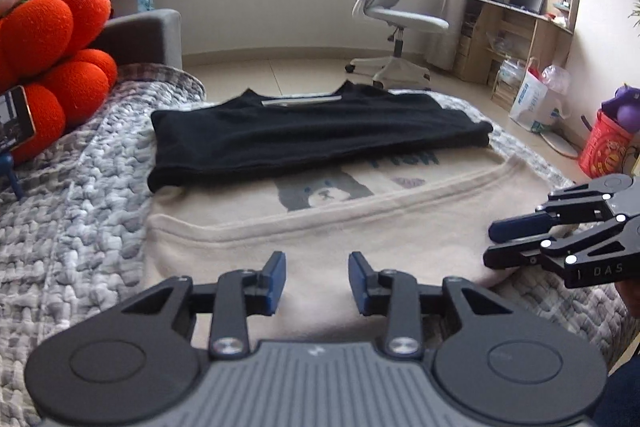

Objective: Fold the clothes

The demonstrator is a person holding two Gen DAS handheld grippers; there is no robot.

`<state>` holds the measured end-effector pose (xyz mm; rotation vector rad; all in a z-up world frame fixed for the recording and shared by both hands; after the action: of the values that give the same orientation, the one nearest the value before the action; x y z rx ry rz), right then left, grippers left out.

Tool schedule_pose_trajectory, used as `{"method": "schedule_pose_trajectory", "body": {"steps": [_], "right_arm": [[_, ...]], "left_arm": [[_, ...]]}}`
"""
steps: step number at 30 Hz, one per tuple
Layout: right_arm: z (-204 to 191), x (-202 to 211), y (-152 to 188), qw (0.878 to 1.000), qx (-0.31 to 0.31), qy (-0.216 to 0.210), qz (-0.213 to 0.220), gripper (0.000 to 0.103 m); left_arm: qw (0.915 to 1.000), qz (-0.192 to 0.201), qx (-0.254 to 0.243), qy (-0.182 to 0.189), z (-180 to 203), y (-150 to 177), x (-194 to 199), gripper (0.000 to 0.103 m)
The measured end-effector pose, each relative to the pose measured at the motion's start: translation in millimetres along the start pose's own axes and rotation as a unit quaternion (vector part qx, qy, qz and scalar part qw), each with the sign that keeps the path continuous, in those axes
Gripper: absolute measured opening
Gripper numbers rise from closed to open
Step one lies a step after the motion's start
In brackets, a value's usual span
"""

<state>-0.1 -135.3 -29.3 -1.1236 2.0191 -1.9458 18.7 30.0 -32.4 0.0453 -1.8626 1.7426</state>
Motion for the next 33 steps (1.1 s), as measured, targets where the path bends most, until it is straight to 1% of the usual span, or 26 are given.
{"method": "schedule_pose_trajectory", "body": {"steps": [1,2,6,8,15,18,24,26,28,30,32,33], "right_arm": [[0,-4,-1,1.000,0.005,0.001,0.000,0.038],[0,-6,-2,1.000,0.010,0.002,0.002,0.038],[6,-14,-6,0.999,0.029,0.019,0.006,0.037],[10,-18,-7,0.999,0.036,0.032,0.008,0.035],[20,-30,-13,0.996,0.052,0.066,0.011,0.034],[17,-33,-17,0.995,0.067,0.070,0.010,0.034],[0,-43,-24,0.991,0.124,0.045,0.017,0.035],[-5,-52,-25,0.989,0.144,0.033,0.015,0.037],[-9,-62,-26,0.986,0.164,0.019,0.010,0.041],[-14,-70,-27,0.984,0.179,0.000,0.002,0.041],[-17,-74,-29,0.985,0.173,-0.025,-0.008,0.038],[-17,-75,-30,0.985,0.168,-0.029,-0.011,0.029]], "left_arm": [[0.9999,-0.007,-0.007,-0.011,-2,5,-5,0.035],[0.9997,-0.013,-0.010,-0.019,-4,9,-8,0.038],[0.9993,-0.008,0.016,-0.032,-14,7,-8,0.038],[0.9987,-0.007,0.020,-0.045,-18,4,-10,0.038],[0.9980,-0.002,0.025,-0.058,-24,2,-12,0.038],[0.9975,0.001,0.030,-0.064,-27,2,-12,0.038],[0.9982,0.009,0.018,-0.057,-24,0,-12,0.038],[0.9983,0.010,0.021,-0.053,-25,0,-12,0.038],[0.9983,0.010,0.026,-0.050,-26,0,-12,0.038],[0.9982,0.010,0.030,-0.050,-27,0,-10,0.038],[0.9981,0.011,0.032,-0.051,-28,-1,-9,0.038],[0.9981,0.012,0.033,-0.051,-28,-1,-9,0.038]]}}
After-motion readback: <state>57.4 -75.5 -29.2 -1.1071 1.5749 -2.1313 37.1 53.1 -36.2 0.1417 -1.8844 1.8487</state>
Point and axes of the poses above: each gripper's, at about its wrist camera, not at the fingertips, and x roughly against the way its jaws point, z to its right, y to its underside, the point moved 10 cm from there along -x, roughly the way its jaws point, and after that the axes turned 14 degrees about z, right-handed, at the moved point
